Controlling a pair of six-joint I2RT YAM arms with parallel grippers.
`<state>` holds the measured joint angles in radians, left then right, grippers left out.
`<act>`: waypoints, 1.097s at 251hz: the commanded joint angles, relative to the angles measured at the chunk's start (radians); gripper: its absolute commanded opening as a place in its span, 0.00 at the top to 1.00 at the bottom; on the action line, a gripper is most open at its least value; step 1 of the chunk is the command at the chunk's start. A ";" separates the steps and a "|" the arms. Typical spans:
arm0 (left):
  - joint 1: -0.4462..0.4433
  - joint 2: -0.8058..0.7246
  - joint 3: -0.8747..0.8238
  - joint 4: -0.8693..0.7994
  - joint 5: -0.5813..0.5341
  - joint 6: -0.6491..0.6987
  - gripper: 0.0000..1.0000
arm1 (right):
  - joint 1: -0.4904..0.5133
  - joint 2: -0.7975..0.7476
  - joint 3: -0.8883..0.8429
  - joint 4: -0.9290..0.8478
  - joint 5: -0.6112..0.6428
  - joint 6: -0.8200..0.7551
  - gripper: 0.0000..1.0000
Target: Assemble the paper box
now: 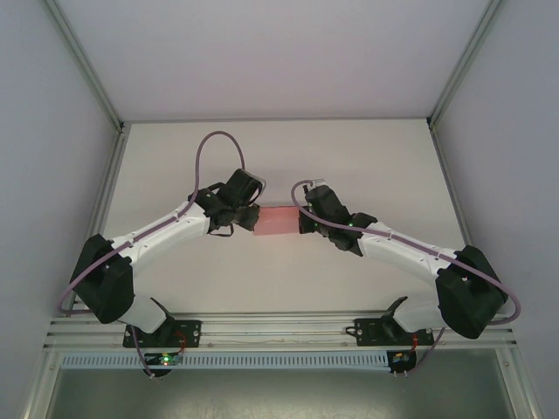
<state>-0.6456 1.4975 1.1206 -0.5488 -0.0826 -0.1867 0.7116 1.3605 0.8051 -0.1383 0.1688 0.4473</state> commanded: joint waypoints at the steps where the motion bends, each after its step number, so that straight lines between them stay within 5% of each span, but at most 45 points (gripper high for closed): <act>1: 0.020 0.006 -0.010 0.015 -0.018 -0.032 0.87 | 0.014 0.021 -0.003 -0.093 -0.004 0.010 1.00; 52: 0.028 0.006 -0.027 0.026 0.002 -0.070 1.00 | 0.020 0.008 -0.007 -0.097 0.003 0.008 1.00; 100: 0.054 0.003 -0.008 -0.002 0.073 -0.135 1.00 | 0.039 0.020 0.002 -0.116 0.039 -0.007 1.00; 180: 0.177 0.024 0.048 -0.064 0.407 -0.280 1.00 | 0.089 0.074 0.027 -0.167 0.124 -0.011 1.00; 275: 0.240 0.022 0.062 -0.048 0.539 -0.339 1.00 | 0.094 0.083 0.020 -0.170 0.133 -0.016 1.00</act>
<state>-0.4347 1.5143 1.1511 -0.5835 0.3729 -0.4709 0.7967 1.4082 0.8448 -0.1741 0.3103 0.4427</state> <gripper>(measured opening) 0.046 0.051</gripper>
